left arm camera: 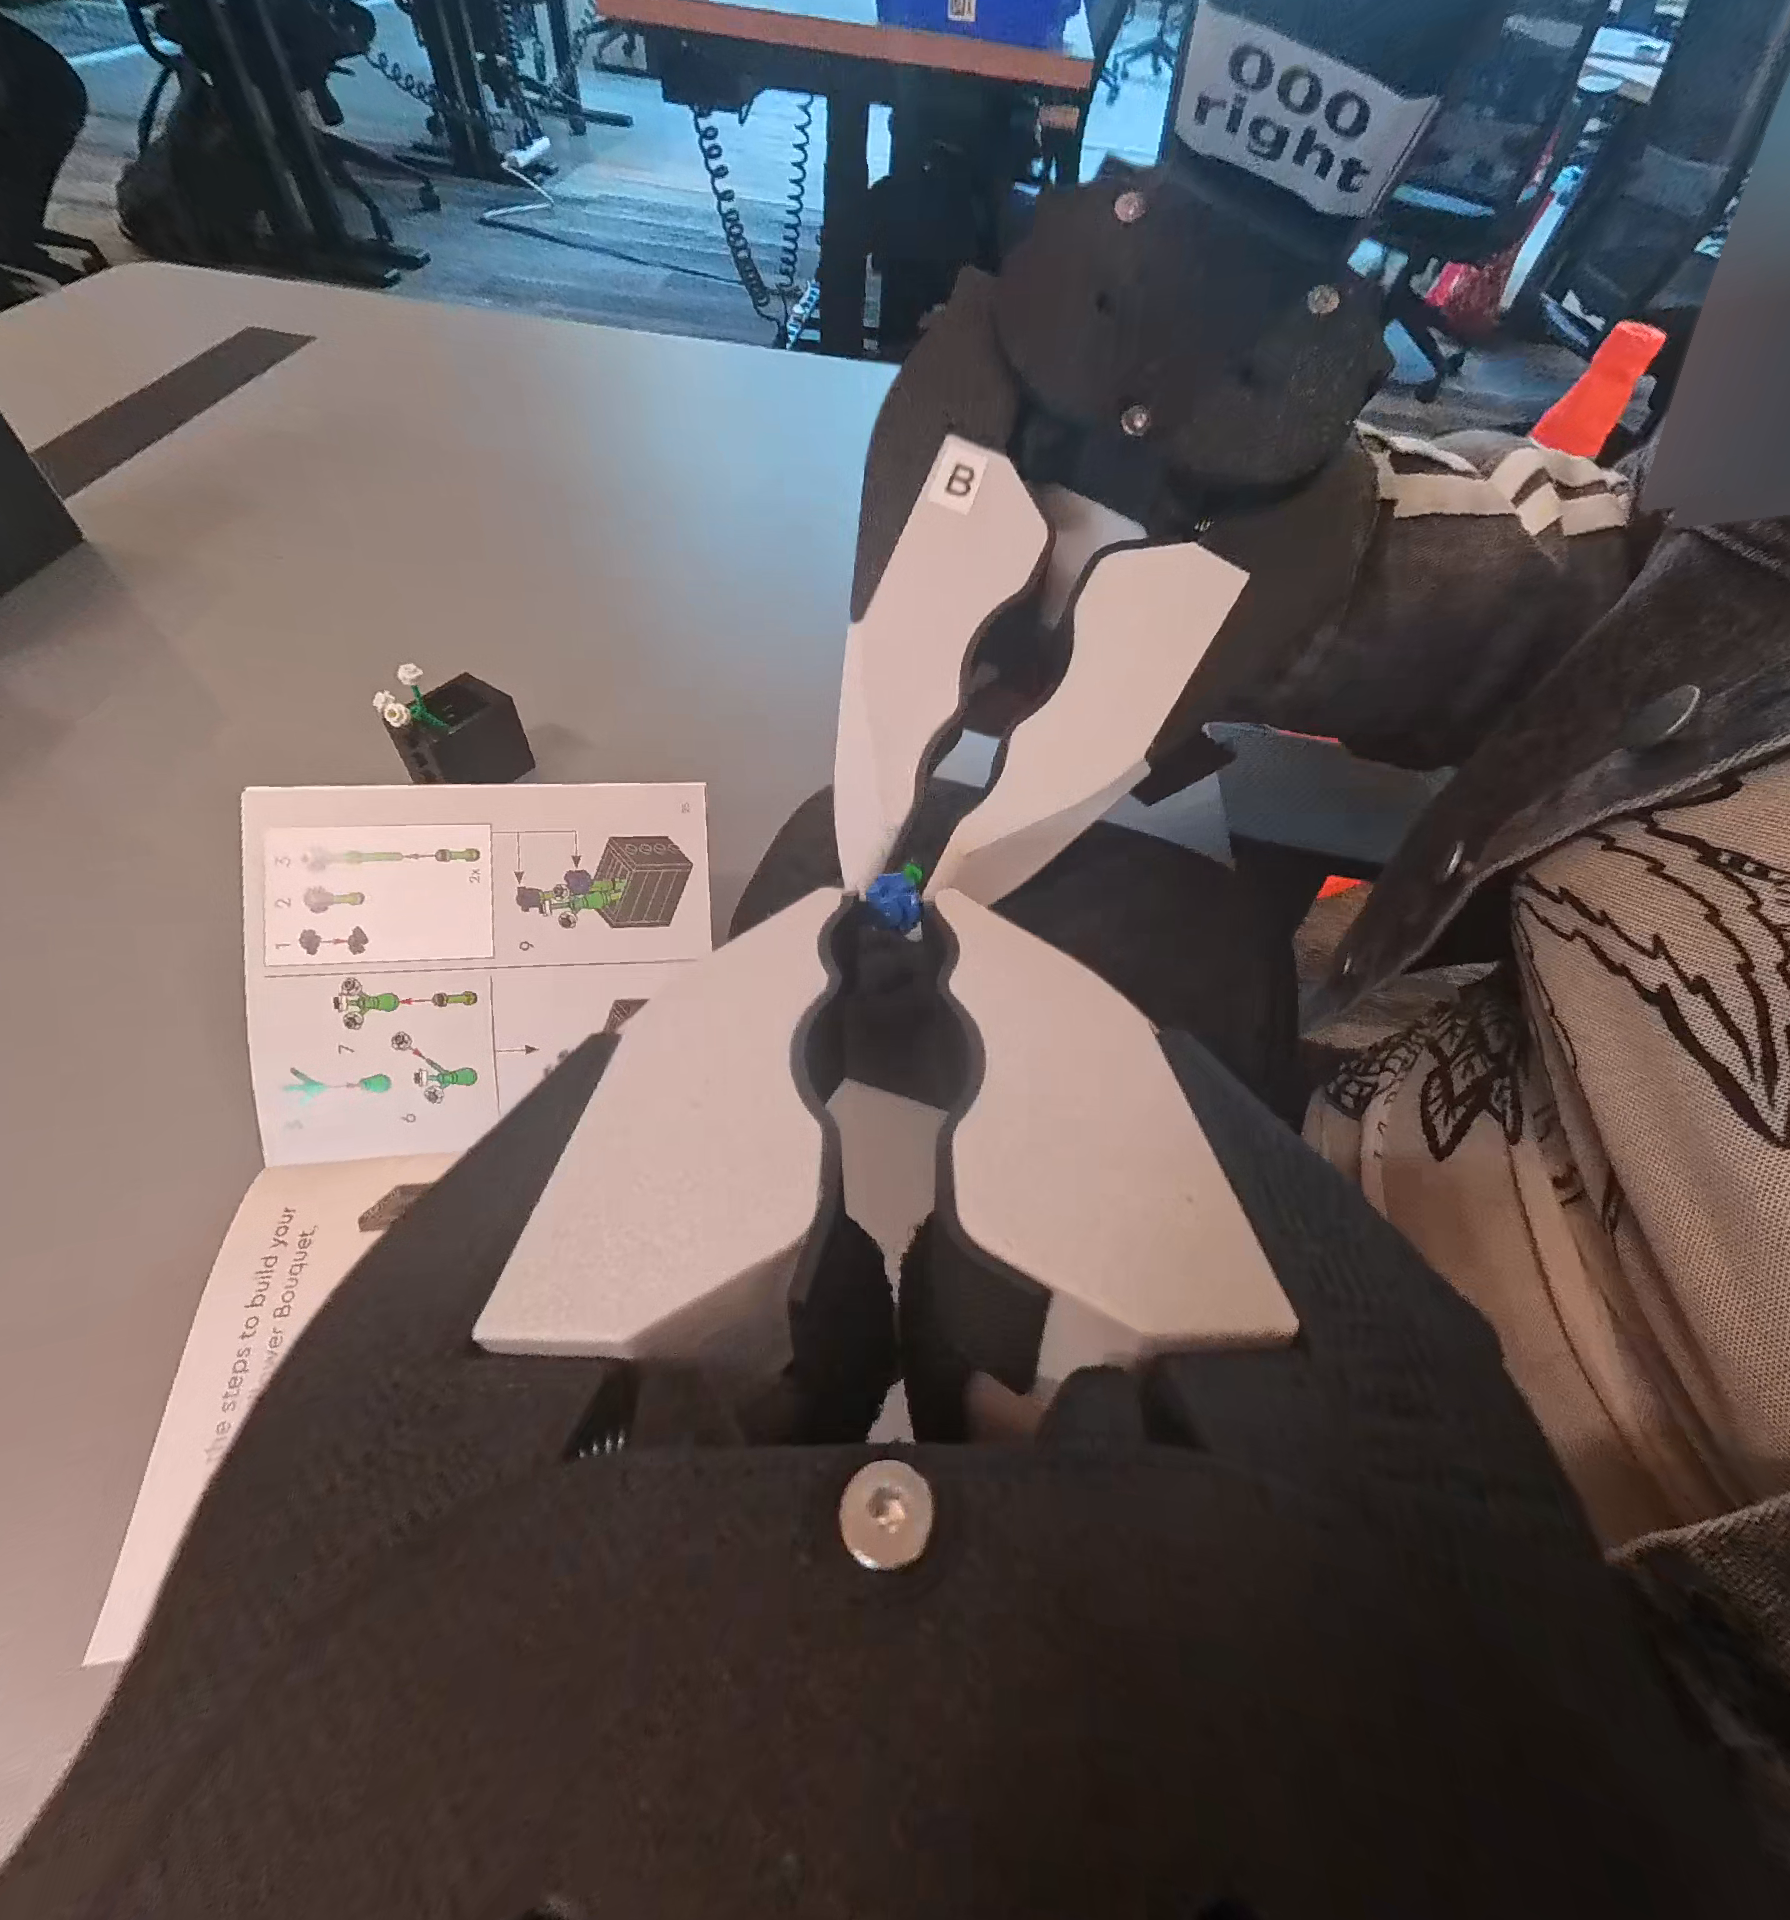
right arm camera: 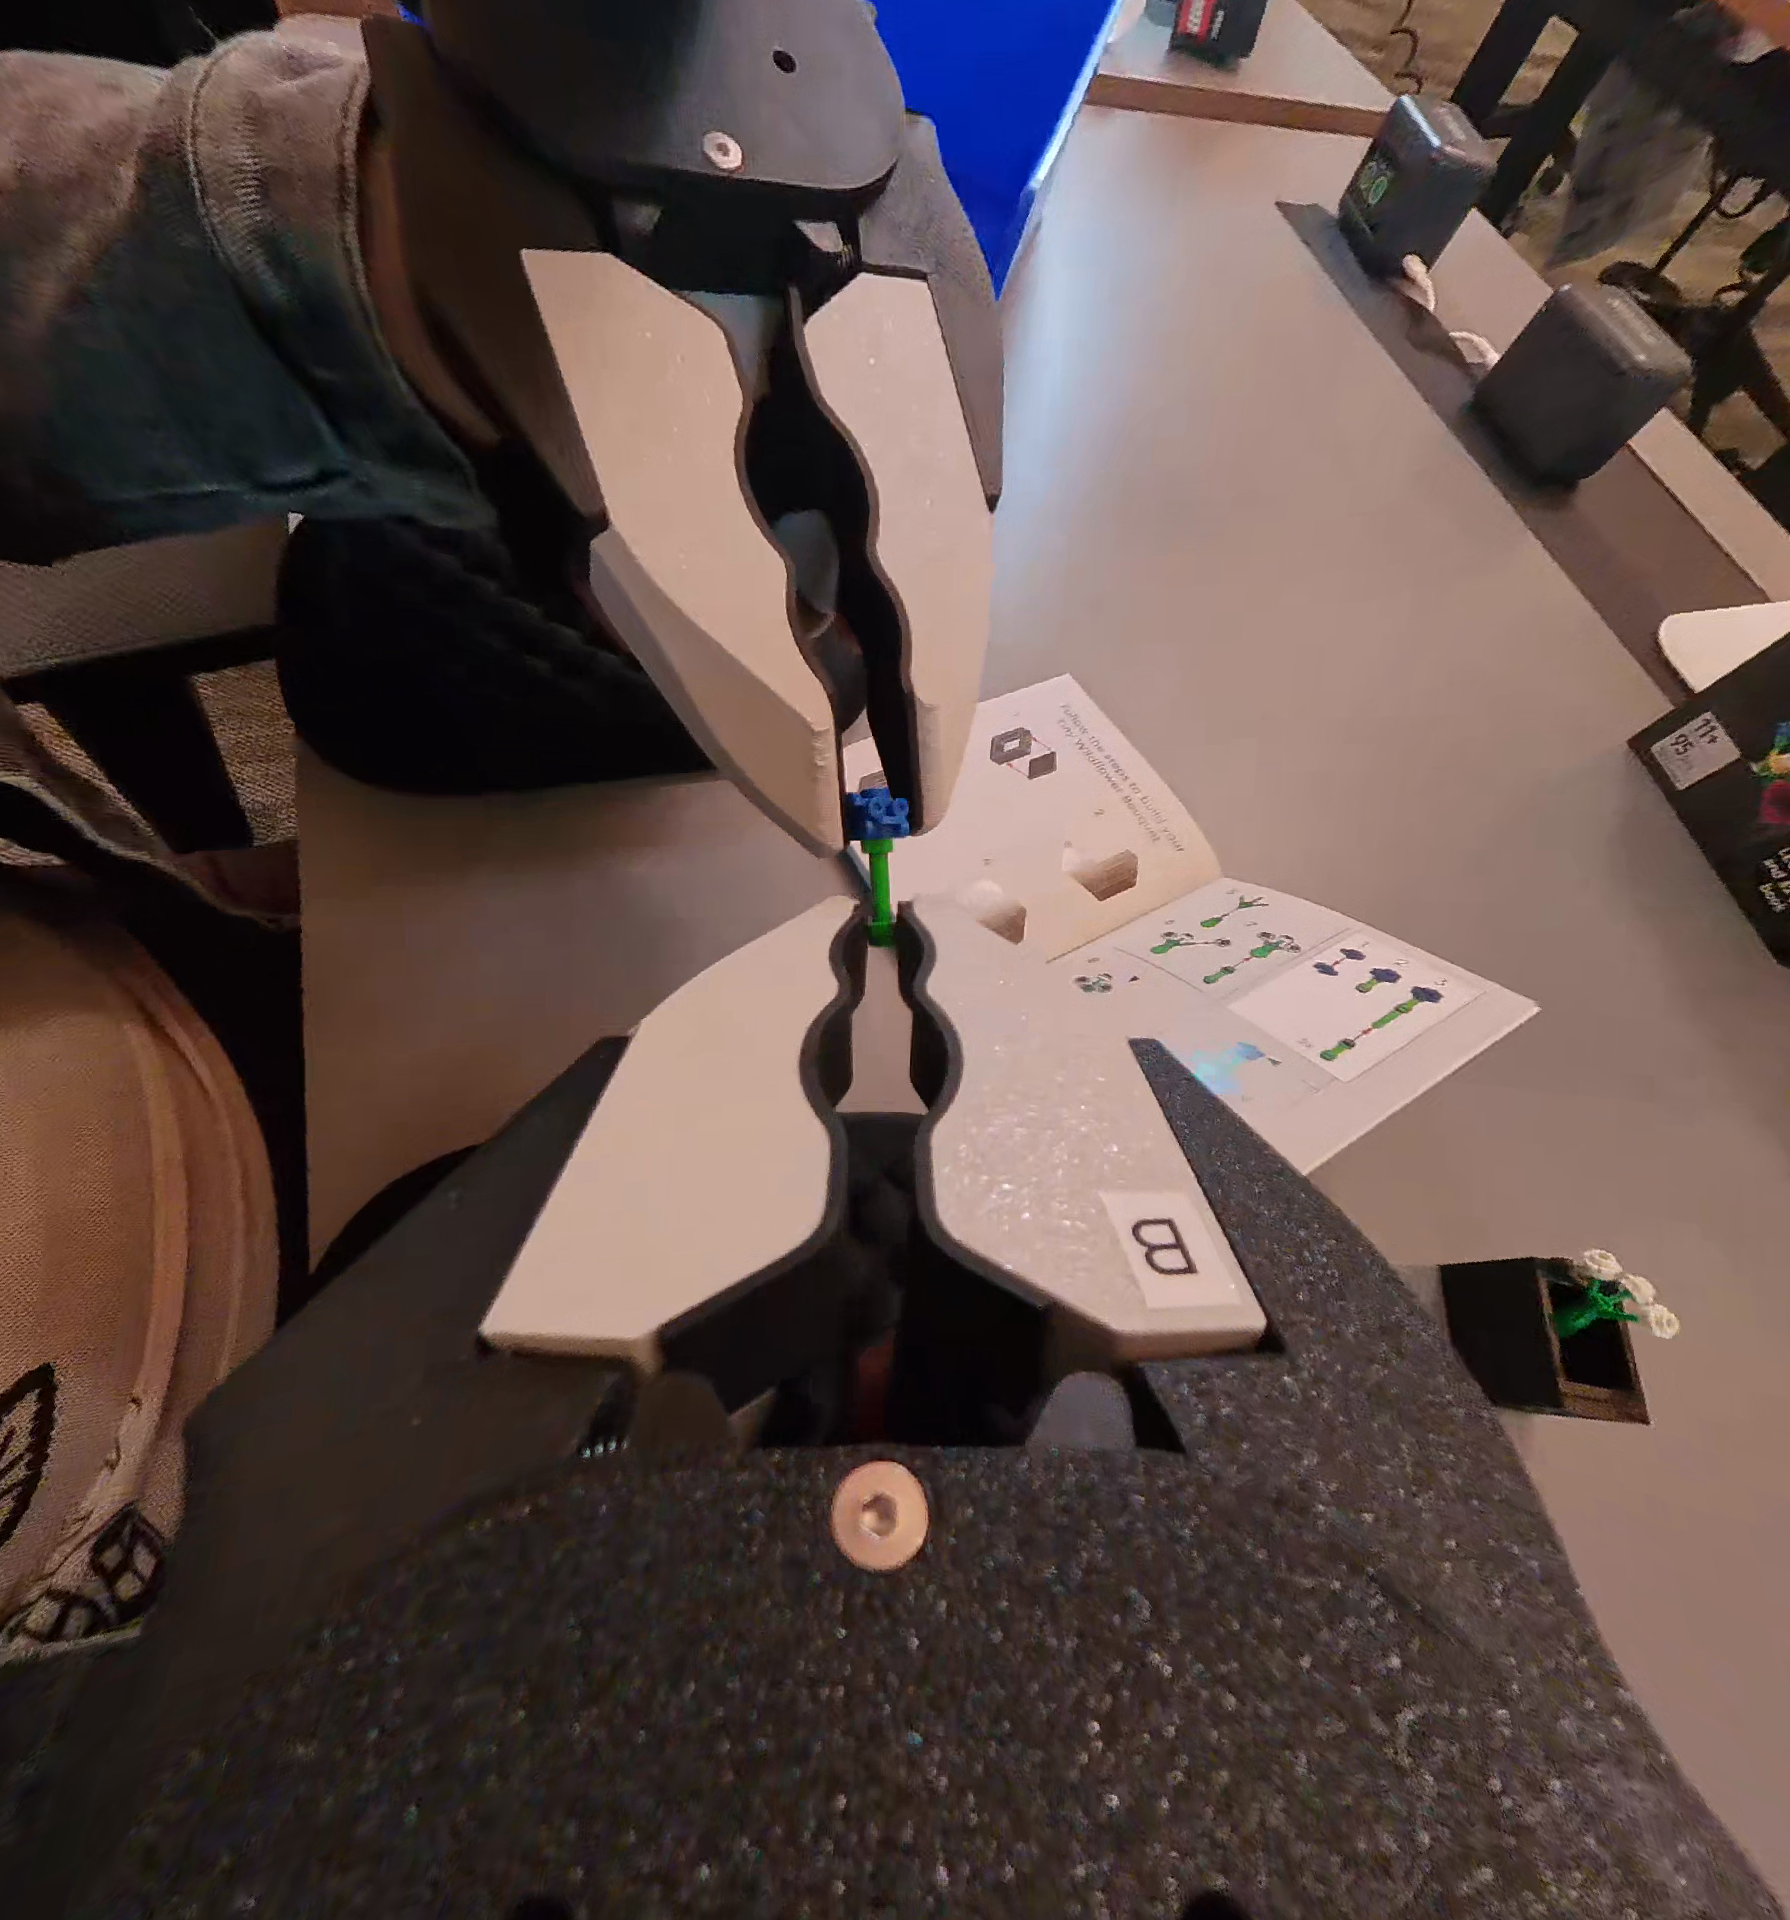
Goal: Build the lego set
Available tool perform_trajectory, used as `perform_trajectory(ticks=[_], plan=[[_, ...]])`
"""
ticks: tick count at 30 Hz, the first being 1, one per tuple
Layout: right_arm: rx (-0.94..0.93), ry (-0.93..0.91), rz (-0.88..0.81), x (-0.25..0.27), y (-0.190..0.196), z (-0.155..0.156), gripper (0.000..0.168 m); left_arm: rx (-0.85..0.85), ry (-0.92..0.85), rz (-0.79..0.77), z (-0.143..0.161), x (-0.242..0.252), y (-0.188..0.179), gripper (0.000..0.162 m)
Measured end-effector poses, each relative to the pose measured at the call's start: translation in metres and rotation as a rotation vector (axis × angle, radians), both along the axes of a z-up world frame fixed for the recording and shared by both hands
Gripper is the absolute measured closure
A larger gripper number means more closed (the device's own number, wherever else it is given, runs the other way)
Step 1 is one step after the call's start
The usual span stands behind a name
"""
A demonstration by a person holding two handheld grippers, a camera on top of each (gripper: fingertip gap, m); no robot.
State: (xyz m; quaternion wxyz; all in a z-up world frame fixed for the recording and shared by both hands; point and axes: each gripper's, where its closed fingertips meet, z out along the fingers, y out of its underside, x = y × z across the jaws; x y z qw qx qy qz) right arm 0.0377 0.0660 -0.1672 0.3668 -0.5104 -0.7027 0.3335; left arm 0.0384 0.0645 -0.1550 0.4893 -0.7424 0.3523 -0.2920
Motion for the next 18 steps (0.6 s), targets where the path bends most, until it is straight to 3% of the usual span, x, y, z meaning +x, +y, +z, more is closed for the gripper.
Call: perform_trajectory(ticks=[8,18], plan=[[0.002,-0.021,0.04,-0.008,-0.009,-0.01,0.163,-0.045,-0.026,-0.083,0.0,0.003,-0.003,0.151],[-0.026,-0.044,0.033,-0.018,-0.007,-0.014,0.163,-0.072,0.164,-0.115,-0.011,-0.018,-0.007,0.15]])
